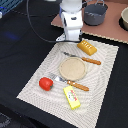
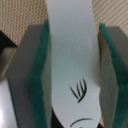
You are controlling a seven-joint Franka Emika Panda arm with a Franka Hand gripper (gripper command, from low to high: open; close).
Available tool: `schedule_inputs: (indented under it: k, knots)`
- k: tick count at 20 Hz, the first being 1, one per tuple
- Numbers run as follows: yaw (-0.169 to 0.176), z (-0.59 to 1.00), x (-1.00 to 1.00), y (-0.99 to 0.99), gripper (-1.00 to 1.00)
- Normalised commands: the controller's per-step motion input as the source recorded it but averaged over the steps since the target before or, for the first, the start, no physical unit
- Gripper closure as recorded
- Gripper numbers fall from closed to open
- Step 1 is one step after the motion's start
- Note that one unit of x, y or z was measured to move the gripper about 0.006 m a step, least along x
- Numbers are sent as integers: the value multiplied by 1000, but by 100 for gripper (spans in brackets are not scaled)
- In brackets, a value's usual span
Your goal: Interact with the objects in diverse but meaningful ways.
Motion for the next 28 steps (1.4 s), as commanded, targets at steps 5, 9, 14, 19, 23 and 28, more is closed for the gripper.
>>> schedule_inputs:
  k: [5,9,14,19,23,28]
  knots:
    - [38,206,-11,91,-100]
    - [48,444,46,129,-100]
    - [49,545,133,136,-100]
    - [-63,561,446,27,-100]
    - [-154,594,771,-33,-100]
    - [-174,396,775,-128,-100]
